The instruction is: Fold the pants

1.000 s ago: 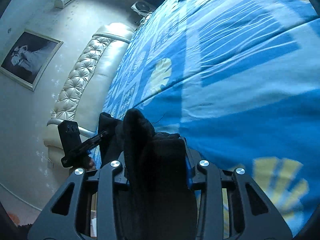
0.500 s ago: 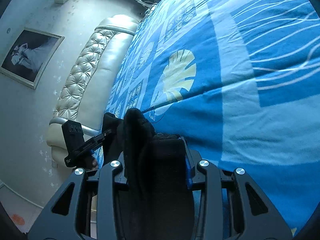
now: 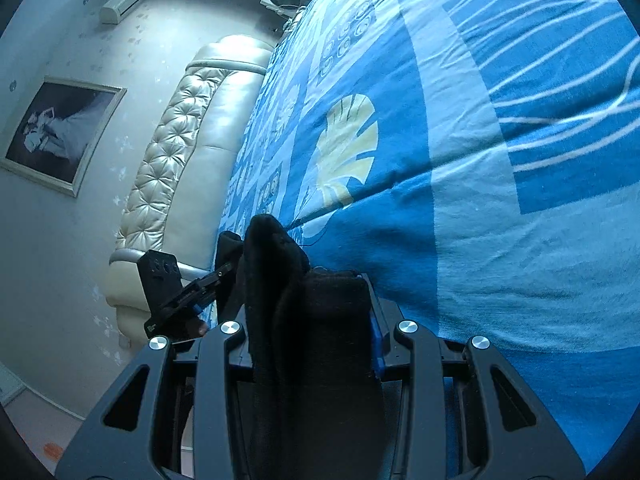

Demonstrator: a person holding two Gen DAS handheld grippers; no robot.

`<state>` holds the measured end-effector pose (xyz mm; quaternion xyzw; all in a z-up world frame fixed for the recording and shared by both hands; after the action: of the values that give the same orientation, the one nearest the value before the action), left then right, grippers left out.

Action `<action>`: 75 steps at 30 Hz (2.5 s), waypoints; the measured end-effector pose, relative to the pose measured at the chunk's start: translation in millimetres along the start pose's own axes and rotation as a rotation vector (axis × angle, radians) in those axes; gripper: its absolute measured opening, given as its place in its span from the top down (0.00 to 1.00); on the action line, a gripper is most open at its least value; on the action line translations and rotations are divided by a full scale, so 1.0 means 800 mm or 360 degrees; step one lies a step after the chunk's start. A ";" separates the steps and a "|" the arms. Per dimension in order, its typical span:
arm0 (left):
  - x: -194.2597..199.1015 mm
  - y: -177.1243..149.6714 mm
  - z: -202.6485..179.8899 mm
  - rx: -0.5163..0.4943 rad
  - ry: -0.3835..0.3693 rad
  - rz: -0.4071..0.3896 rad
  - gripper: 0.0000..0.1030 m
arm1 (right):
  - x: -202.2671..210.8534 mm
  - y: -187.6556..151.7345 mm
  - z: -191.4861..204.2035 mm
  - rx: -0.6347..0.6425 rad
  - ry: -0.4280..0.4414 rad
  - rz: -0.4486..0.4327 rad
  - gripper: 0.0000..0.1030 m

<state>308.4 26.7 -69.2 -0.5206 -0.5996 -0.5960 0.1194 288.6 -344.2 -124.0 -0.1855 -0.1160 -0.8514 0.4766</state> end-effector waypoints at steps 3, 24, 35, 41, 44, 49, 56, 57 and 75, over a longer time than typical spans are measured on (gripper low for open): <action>-0.004 -0.001 0.002 0.0006 -0.0001 0.0001 0.72 | 0.001 -0.001 -0.002 -0.0022 0.0023 -0.0006 0.65; -0.005 -0.001 0.004 -0.0033 -0.0058 -0.0001 0.46 | 0.018 -0.019 -0.010 -0.0008 0.0043 -0.0065 0.46; 0.078 -0.117 0.011 0.0245 -0.0272 -0.0075 0.37 | 0.080 -0.113 -0.028 -0.0004 -0.0033 -0.0008 0.27; 0.105 -0.176 -0.011 0.0436 -0.0454 -0.0102 0.31 | 0.082 -0.152 -0.026 -0.0030 0.0050 -0.0013 0.17; 0.105 -0.181 -0.027 0.0387 -0.0434 -0.0113 0.30 | 0.077 -0.156 -0.024 -0.0060 0.0069 -0.0040 0.15; 0.098 -0.181 -0.035 0.0447 -0.0416 -0.0160 0.29 | 0.065 -0.161 -0.025 -0.0042 -0.0090 -0.0039 0.54; 0.104 -0.173 -0.053 0.0346 -0.0304 -0.0127 0.54 | 0.070 -0.167 -0.027 -0.0050 -0.0038 -0.0044 0.67; 0.105 -0.171 -0.054 0.0333 -0.0288 -0.0125 0.57 | 0.072 -0.169 -0.027 -0.0043 -0.0036 -0.0043 0.68; 0.106 -0.173 -0.060 0.0291 -0.0279 -0.0105 0.61 | 0.089 -0.174 -0.030 -0.0054 -0.0012 -0.0027 0.70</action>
<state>143.2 62.2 -73.8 -0.5376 -0.6763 -0.4947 0.0939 130.6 -335.5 -117.8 -0.1958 -0.1049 -0.8566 0.4657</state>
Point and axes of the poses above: each gripper's, at about its wrist camera, not at the fingertips, and x roughly against the way its jaws point, z to its left, y to its top, the point moved 2 cm from there along -x, roughly the way its jaws point, and after that the axes turned 15 degrees about -x, right-handed, at the moved point
